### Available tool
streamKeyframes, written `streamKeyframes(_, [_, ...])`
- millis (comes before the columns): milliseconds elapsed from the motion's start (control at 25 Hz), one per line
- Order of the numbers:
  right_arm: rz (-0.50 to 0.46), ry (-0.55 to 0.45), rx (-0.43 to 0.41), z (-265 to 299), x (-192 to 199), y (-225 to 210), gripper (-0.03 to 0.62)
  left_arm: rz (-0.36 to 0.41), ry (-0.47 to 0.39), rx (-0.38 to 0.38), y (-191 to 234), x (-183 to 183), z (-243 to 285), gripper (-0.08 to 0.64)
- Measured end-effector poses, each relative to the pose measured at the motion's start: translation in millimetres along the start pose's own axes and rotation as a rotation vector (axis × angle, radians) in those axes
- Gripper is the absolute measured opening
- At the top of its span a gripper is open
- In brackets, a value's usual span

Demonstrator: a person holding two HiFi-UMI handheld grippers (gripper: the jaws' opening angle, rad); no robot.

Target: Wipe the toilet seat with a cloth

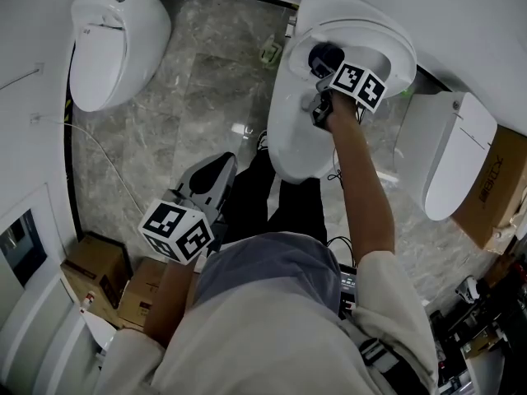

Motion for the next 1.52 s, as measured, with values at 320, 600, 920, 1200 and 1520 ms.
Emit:
streamKeyframes(320, [-0.007,0.039,0.023,28,9,-11,0.074,-0.013,0.011,-0.023,6,7,1,0.009])
streamKeyframes(600, [-0.117,0.056,0.076,43,18,-19,0.074,-0.017,0.028,-0.013,11,17,19,0.009])
streamKeyframes(920, [-0.281,0.072,0.147,61,36,-38,0.074,-0.03,0.048,0.041,20,40,38,0.009])
streamKeyframes(1200, [-0.359,0.07,0.178,77,53,-57,0.074,-0.052,0.091,0.095,30,67,55,0.009])
streamKeyframes(1520, [-0.37,0.041,0.152,91,72,-81,0.074,-0.082,0.109,0.109,39,85,66,0.009])
Point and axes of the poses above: the fingertips, and each gripper's own axes: z forward along the fingers, y to its left, x out of its underside, the point moved 7 cm from there along -z, backward along the fingers, and after that the axes turned 1 degree about z, right-handed, at the moved point
